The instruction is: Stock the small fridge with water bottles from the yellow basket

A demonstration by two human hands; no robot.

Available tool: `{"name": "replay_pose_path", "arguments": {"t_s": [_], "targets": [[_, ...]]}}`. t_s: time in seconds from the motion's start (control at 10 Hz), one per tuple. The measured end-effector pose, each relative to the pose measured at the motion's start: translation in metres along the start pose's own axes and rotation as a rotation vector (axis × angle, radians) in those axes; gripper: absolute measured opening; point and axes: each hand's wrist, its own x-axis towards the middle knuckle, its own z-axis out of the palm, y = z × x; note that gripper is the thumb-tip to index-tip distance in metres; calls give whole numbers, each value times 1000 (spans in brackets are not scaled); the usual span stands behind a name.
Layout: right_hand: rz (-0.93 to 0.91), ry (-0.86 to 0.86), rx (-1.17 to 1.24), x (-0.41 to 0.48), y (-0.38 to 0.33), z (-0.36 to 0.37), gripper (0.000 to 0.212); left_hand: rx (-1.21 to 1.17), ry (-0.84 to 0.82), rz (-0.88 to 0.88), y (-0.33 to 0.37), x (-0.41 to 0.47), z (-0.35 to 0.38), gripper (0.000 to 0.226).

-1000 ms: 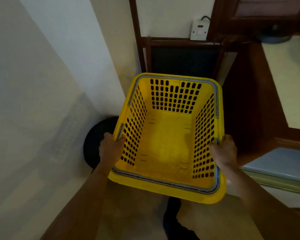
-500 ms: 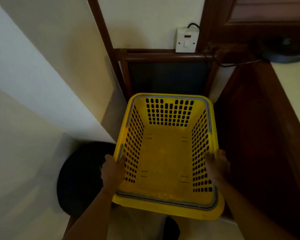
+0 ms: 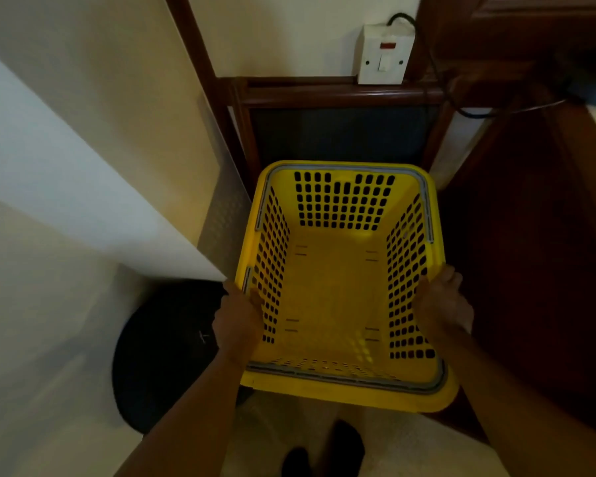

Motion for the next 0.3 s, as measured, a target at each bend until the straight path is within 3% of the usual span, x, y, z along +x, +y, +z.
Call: {"name": "replay_pose_path", "arguments": {"t_s": [0.2,0.3], "targets": [[-109,-18,-265,-14,0,-18,65,158,14,77,19,-4,-22,54],[-176,21,-292,-54,6,-50,63,221,113,201,22,-33,-49,56]]}}
